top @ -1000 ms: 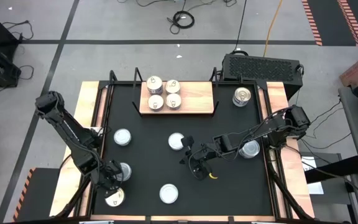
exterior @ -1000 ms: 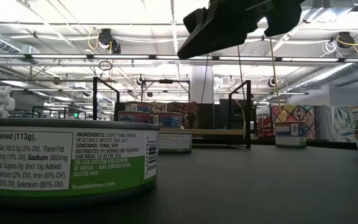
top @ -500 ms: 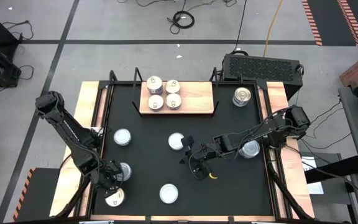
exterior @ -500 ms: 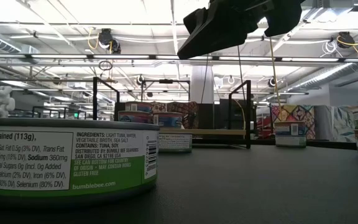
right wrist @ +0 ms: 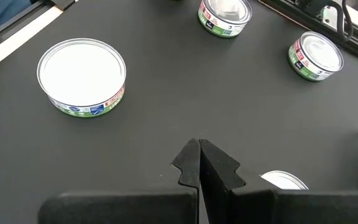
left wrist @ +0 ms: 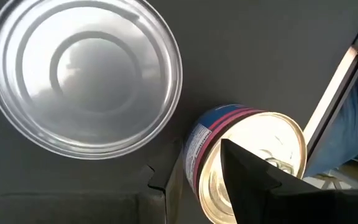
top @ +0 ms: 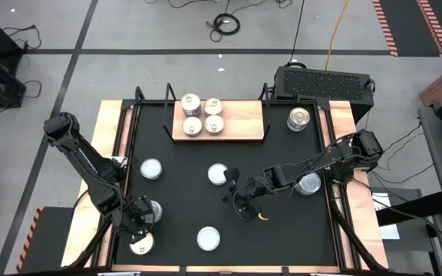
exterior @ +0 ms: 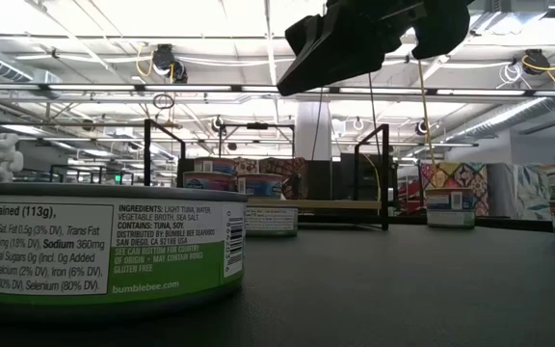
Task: Stack canned seafood by type on shelf
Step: Stack the blue tuna can on top of the blue tuna can on the shelf
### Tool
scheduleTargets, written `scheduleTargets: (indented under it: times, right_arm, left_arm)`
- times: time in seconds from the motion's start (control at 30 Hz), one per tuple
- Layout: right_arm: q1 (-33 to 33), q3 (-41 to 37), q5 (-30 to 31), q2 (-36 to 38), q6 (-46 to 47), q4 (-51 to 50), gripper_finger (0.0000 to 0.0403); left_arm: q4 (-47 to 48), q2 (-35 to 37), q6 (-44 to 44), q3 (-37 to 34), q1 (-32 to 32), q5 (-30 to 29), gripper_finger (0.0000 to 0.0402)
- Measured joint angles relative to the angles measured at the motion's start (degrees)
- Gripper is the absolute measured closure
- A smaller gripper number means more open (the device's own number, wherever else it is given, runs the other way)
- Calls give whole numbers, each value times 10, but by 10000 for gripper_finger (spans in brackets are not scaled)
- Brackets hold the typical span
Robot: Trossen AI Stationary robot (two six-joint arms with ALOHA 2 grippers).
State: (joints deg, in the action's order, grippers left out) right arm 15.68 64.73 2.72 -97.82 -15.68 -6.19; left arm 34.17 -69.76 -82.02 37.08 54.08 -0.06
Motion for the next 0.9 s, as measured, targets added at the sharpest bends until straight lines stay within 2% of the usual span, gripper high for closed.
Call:
scheduleTargets:
  times: [0.4, 0.53, 0.63, 0.9]
  right_arm:
    - [0, 0, 2, 0, -2, 5, 403]
    - [0, 0, 2, 0, -2, 5, 403]
    - [-2, 0, 2, 0, -5, 5, 403]
    - [-4, 0, 2, 0, -2, 5, 403]
  left_arm:
    - [10, 0, 19, 0, 0, -40, 292]
    - [8, 0, -13, 0, -1, -47, 289]
    - [7, 0, -17, 0, -1, -47, 269]
    - [6, 0, -20, 0, -1, -61, 177]
